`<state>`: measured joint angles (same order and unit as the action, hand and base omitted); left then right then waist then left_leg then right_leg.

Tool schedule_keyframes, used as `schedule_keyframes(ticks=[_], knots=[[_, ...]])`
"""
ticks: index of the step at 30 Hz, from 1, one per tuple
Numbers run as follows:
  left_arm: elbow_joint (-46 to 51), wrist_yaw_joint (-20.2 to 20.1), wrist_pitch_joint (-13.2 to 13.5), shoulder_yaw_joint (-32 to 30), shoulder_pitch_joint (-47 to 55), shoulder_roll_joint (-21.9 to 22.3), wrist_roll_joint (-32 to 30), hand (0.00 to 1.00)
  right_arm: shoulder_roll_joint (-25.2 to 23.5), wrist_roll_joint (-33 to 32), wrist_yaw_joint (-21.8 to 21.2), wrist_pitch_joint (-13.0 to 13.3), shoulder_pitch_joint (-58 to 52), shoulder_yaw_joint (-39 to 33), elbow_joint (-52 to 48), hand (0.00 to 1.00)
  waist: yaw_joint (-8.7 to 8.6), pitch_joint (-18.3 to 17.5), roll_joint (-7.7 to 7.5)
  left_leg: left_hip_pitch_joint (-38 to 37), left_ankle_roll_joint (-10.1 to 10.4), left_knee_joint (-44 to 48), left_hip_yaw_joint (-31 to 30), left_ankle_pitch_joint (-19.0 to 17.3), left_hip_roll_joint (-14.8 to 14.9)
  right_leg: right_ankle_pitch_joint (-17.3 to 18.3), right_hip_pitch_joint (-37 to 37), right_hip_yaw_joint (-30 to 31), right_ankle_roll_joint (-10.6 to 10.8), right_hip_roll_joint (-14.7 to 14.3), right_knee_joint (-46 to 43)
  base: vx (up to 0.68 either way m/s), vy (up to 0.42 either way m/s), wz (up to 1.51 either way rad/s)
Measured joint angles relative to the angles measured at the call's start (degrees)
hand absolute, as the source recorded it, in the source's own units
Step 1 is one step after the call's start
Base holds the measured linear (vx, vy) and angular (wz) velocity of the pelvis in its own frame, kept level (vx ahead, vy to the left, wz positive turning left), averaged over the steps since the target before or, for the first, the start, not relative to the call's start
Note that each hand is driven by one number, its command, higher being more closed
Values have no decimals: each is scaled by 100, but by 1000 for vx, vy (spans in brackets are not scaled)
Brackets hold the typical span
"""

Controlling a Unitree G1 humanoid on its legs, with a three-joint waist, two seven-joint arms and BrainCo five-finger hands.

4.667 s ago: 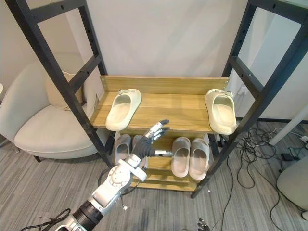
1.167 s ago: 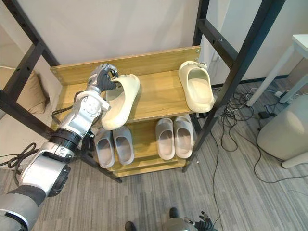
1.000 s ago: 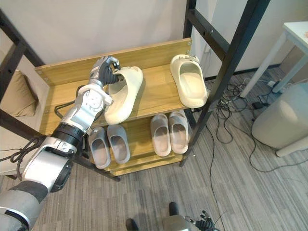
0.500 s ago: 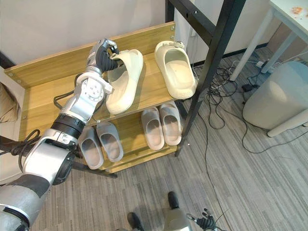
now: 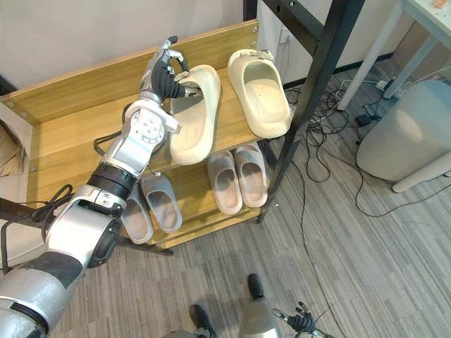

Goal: Organize the slippers on the shoe rack

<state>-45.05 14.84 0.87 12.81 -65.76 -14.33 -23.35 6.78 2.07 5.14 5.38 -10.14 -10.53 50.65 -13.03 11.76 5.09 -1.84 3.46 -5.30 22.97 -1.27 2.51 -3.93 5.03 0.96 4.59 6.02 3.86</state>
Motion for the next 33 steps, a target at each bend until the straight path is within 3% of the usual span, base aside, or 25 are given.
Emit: schedule_keyframes(ticks=[19,28,33], knots=[[-252,-22,-20,11,3,178,456,0,50,-96,-28,-40,47,180,34,0,67,1,-4,-226,-37,-55,-337,99,-30,14,-411,-436,-27,34,47,-41,-22,10],[522,-8,115,-7,521,160,852,0,76,-97,-23,-79,186,296,133,0,150,-18,-38,-223,-35,-58,-555,161,-20,14,-518,-687,-28,39,54,-38,-28,11],[1681,-4,244,-7,1401,176,1336,0,107,-96,-1,-138,228,412,256,0,266,-49,-93,-240,-39,-59,-714,199,-19,14,-639,-842,-27,49,88,-33,-29,17]])
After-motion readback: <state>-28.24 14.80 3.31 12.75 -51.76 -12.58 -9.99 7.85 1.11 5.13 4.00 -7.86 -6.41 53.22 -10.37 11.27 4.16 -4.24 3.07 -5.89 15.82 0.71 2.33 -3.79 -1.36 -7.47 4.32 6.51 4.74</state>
